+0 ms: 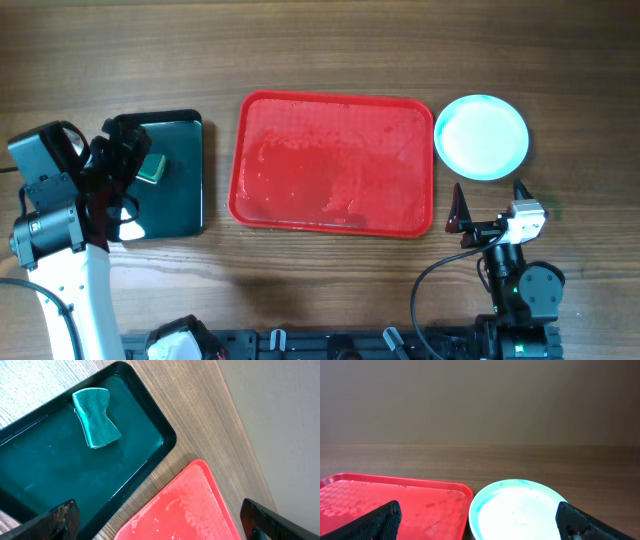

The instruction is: Clean dirty plates on tray and stack at the side

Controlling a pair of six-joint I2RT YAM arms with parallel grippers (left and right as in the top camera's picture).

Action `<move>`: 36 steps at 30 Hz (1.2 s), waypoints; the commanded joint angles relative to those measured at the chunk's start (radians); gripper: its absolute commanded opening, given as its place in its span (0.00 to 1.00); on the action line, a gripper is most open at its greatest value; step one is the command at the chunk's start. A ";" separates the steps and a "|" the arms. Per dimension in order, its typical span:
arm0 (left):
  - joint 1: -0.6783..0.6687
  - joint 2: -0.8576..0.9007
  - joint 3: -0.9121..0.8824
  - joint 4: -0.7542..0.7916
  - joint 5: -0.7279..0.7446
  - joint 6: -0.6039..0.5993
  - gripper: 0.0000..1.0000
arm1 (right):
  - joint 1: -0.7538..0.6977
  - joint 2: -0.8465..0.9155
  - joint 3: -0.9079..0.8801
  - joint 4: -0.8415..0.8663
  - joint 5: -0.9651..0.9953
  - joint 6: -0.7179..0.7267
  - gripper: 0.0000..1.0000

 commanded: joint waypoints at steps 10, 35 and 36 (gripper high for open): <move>-0.026 -0.035 -0.008 -0.101 -0.077 0.015 1.00 | -0.004 -0.012 -0.001 0.005 0.014 -0.020 1.00; -0.301 -1.067 -1.017 0.741 -0.073 0.351 1.00 | -0.004 -0.012 -0.001 0.005 0.014 -0.020 1.00; -0.301 -1.078 -1.037 0.786 -0.066 0.351 1.00 | -0.004 -0.012 -0.001 0.005 0.014 -0.020 1.00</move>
